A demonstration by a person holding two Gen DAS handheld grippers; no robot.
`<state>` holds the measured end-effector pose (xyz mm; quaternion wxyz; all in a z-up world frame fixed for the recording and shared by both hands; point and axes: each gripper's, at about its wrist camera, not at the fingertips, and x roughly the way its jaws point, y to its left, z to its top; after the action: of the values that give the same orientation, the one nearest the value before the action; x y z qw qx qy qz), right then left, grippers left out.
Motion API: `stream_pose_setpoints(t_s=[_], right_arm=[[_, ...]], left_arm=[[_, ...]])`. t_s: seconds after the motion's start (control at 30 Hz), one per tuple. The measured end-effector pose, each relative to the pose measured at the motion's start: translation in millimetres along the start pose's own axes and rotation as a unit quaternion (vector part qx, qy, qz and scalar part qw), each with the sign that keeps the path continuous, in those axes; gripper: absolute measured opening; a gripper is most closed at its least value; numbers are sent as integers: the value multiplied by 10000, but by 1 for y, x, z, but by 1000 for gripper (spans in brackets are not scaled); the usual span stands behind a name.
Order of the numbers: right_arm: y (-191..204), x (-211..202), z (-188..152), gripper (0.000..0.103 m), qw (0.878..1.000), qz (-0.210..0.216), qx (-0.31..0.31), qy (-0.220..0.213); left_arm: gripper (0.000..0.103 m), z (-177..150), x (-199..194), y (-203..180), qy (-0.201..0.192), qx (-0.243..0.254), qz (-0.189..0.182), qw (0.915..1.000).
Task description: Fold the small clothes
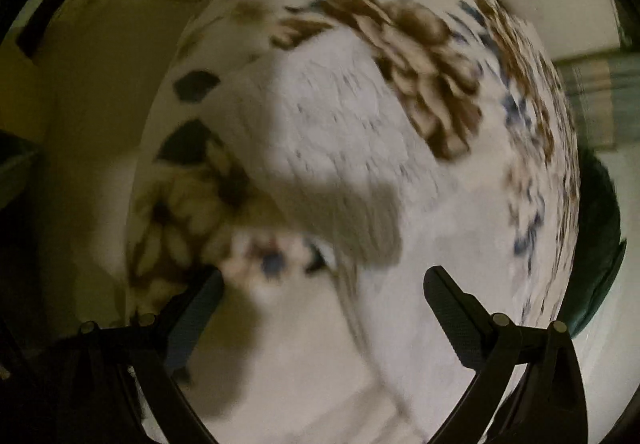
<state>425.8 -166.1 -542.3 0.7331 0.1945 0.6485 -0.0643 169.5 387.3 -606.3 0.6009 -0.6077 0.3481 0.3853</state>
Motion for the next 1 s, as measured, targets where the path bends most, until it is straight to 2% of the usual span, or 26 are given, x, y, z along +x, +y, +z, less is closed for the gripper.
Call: stream_pose_setpoints(t_s=[0.2, 0.43, 0.5, 0.53, 0.6, 0.63, 0.73, 0.83, 0.93, 1.0], right_arm=[[16, 4, 4, 83, 10000, 7, -32, -38], [33, 5, 8, 83, 9998, 27, -163, -116], [37, 7, 10, 83, 9998, 41, -173, -115], [38, 8, 10, 83, 9998, 58, -162, -118], [39, 10, 11, 83, 9998, 66, -161, -122], [38, 9, 10, 83, 9998, 74, -155, -129], [35, 9, 9, 83, 9997, 128, -122, -149], [26, 9, 6, 83, 9996, 202, -52, -193], [10, 10, 0, 83, 9995, 253, 46, -202], [-1, 12, -3, 83, 9996, 194, 82, -178]], left_arm=[[103, 12, 2, -8, -465, -248, -306, 9981], [102, 21, 4, -13, -828, -267, -300, 9958], [95, 22, 2, -14, -956, -229, -220, 9949], [85, 23, 1, -15, -1009, -193, -164, 9946], [50, 27, -4, -15, -1151, -103, -23, 9933], [11, 29, -6, -14, -1200, -35, -28, 9928], [10, 40, -7, -18, -1183, 189, -124, 9927], [9, 42, -20, -38, -1329, 688, -188, 9886], [9, 34, -47, -66, -1536, 1269, -308, 9795], [9, 18, -74, -94, -1693, 1807, -470, 9677]])
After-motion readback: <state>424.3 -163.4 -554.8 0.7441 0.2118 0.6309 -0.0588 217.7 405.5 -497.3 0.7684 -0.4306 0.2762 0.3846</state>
